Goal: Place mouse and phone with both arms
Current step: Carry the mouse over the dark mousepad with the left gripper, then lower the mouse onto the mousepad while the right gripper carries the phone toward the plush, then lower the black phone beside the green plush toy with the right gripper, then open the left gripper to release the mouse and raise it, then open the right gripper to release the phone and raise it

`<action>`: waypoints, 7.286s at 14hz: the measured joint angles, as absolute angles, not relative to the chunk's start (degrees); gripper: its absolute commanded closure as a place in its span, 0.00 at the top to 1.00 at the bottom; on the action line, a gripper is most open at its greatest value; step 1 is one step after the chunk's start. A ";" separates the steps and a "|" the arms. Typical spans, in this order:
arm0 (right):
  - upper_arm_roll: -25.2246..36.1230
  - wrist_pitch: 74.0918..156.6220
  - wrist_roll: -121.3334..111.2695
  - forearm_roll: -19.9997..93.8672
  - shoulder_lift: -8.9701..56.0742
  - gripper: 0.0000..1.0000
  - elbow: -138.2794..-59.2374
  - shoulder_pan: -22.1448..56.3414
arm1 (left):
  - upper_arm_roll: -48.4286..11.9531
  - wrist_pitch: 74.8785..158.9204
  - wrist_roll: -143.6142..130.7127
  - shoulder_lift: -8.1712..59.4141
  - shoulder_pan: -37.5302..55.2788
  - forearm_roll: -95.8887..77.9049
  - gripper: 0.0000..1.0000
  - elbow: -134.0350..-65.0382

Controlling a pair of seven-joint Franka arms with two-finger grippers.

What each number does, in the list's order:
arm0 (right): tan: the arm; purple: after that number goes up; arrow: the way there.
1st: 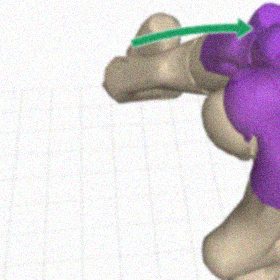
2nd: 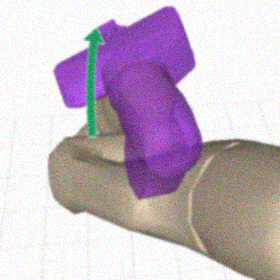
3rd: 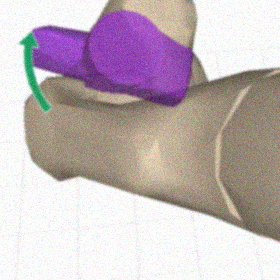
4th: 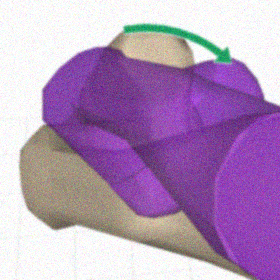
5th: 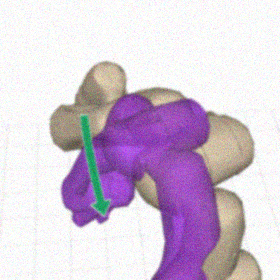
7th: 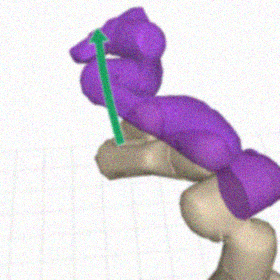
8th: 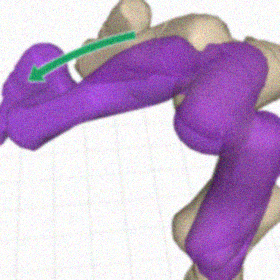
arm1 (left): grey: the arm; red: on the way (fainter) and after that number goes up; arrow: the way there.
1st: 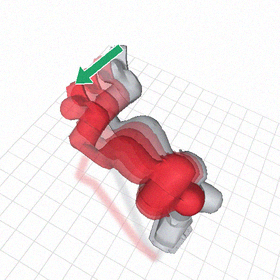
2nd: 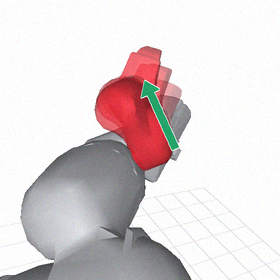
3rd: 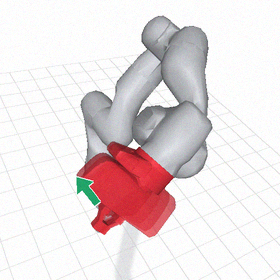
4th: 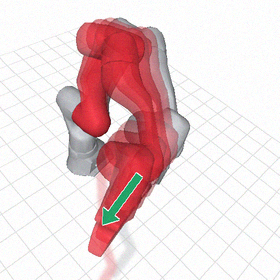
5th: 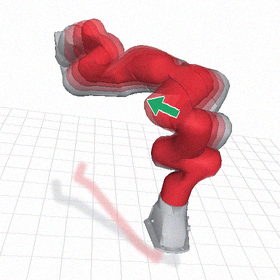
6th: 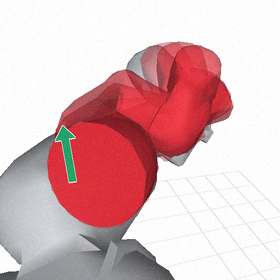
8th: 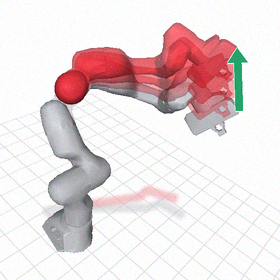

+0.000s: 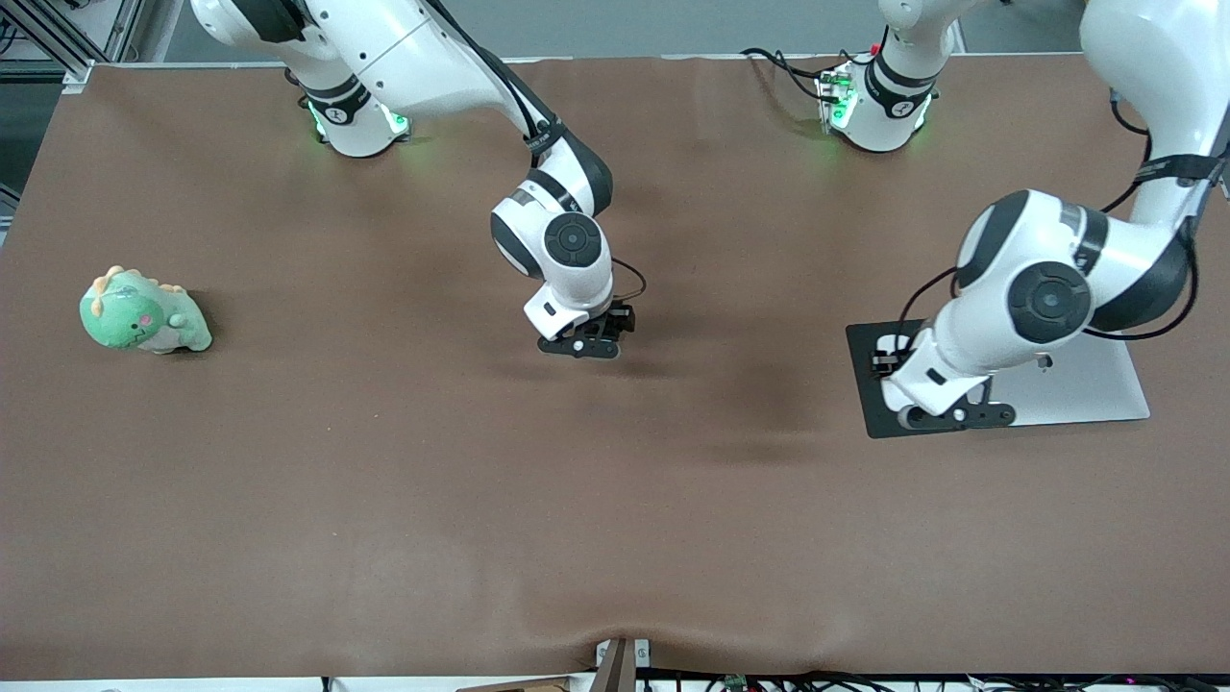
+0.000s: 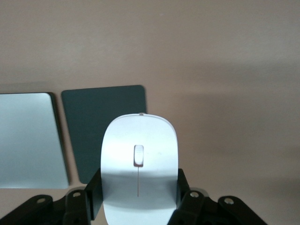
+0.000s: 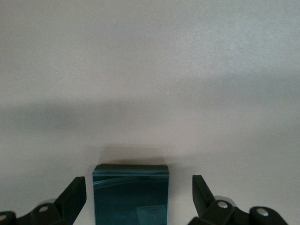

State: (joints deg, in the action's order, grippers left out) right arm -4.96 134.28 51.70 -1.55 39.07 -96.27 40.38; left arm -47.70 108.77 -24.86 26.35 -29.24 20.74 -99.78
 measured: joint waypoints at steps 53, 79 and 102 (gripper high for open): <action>-3.57 139.26 -5.18 -1.73 22.25 0.00 -116.97 -12.52 | -45.13 135.46 -20.86 38.75 -41.87 36.97 0.61 -117.03; -3.14 143.13 -9.55 -5.77 30.16 1.00 -117.65 -19.87 | -57.86 102.60 -22.70 33.73 -41.88 35.16 1.00 -93.98; -4.91 93.47 -7.71 3.62 1.08 1.00 -99.05 -7.03 | -61.74 85.47 -22.68 28.70 -35.41 34.81 1.00 -78.80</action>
State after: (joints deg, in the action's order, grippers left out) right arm -4.91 93.47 -7.71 3.62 1.08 -99.05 -7.03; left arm -61.74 85.47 -22.68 28.70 -35.41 34.81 -78.80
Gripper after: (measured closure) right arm 0.000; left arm 0.000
